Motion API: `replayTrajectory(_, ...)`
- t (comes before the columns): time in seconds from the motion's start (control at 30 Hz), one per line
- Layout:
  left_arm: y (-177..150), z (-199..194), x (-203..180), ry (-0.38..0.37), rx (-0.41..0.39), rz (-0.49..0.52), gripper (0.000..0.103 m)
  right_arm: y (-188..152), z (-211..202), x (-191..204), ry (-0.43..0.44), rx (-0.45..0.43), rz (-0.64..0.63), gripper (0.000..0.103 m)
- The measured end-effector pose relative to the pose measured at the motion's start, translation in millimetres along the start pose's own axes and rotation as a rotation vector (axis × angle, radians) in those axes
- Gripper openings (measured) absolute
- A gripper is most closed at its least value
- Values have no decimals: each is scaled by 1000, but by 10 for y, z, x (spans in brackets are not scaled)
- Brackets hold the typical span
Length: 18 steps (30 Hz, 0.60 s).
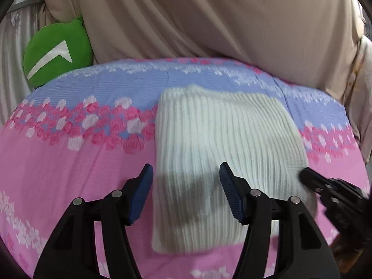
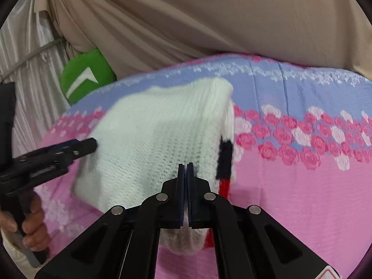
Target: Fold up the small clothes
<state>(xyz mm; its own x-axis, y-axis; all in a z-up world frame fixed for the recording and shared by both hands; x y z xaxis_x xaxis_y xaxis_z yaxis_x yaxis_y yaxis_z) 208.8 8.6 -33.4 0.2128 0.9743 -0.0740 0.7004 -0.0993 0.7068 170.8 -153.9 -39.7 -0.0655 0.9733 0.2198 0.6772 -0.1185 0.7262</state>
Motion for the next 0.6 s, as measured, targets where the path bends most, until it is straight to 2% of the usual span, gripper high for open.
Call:
replayTrajectory(0.07, -165, 147, -53, 31, 38, 12, 60, -19, 24, -17, 42, -4, 49, 0)
replayTrajectory(0.13, -230, 150, -67, 79, 24, 37, 60, 37, -159, 61, 21, -36, 28, 0)
replayTrajectory(0.2, -260, 34, -83, 49, 26, 28, 59, 31, -360, 159, 17, -71, -2, 5)
replayTrajectory(0.27, -311, -48, -76, 41, 24, 17, 60, -101, -381, 180, 10, -50, -6, 5)
replayTrajectory(0.33, -406, 2, -76, 62, 38, 15, 60, -239, -201, 88, -44, -8, -21, 4)
replayTrajectory(0.4, -488, 86, -84, 106, 44, 29, 61, -285, -102, 23, -36, -10, -13, 0)
replayTrajectory(0.47, -539, 56, -75, 131, 40, 45, 62, -262, -243, 54, -34, -29, 9, 1)
replayTrajectory(0.5, -557, -14, -72, 122, 31, 40, 63, -246, -349, 91, -34, -50, 4, 7)
replayTrajectory(0.57, -604, -121, -48, 121, 22, 33, 76, -298, -568, 167, -44, -78, -12, 12)
replayTrajectory(0.6, -637, -160, -37, 122, 20, 32, 79, -371, -650, 195, -53, -87, -21, 14)
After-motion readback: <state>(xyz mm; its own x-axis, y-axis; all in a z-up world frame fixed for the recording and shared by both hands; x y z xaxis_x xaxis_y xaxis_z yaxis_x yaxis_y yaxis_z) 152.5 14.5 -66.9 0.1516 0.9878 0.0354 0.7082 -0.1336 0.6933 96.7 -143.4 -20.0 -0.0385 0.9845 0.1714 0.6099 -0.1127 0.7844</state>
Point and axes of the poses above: each gripper's, at about its wrist camera, not at the fingertips, and z roughly the way its jaws point, x to its left, y to its top, the point moved 9 cm from there along z, roughly the way its jaws point, and after that the axes turned 3 degrees about y, right-handed, at the moved point
